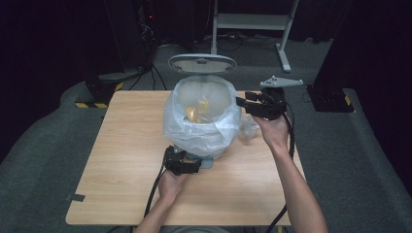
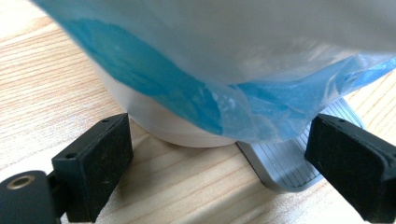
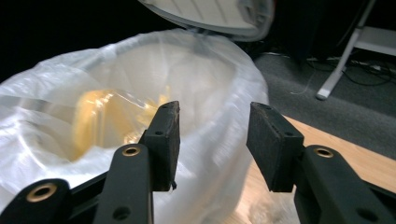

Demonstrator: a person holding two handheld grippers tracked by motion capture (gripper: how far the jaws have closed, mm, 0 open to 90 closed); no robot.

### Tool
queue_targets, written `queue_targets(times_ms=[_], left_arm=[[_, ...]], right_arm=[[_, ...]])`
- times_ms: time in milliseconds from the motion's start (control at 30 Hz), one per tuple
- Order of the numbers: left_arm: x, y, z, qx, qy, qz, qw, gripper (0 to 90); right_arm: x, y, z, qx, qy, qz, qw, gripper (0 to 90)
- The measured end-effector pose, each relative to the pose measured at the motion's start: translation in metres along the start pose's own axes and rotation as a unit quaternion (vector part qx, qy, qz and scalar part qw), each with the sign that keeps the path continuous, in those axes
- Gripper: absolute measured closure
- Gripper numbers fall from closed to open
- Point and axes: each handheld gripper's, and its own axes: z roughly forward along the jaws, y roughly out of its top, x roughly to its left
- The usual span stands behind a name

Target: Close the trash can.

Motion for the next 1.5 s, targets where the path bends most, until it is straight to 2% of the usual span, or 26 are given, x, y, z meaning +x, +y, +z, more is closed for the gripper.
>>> queue_targets(times_ms=[100,267,567,900,1167,1500], left_arm=[[0.000,0.000,0.000,0.000,0.000,0.000,1.0000,7.6],[0.000,0.000,0.000,0.000,0.000,0.000,1.0000,7.6],[0.000,0.000,0.000,0.000,0.000,0.000,1.0000,7.6],[0.000,0.000,0.000,0.000,0.000,0.000,1.0000,7.7],[0.000,0.000,0.000,0.000,0.000,0.000,1.0000,7.8],[0.000,0.000,0.000,0.000,0.001,0.000,1.0000,7.8]], right_arm=[[-0.008,-0.007,-0.003,-0.002,-0.006,0.012,0.9999,52.0],[-0.014,-0.020,-0.008,0.000,-0.021,0.015,0.9997,50.6],[-0.031,-0.047,-0.006,0.007,-0.040,0.033,0.9986,47.8],[-0.048,-0.072,0.005,0.026,-0.062,0.048,0.9966,45.3],[-0.053,-0.080,0.012,0.032,-0.077,0.052,0.9951,44.1],[-0.060,-0.093,0.031,0.058,-0.093,0.055,0.9924,41.8]])
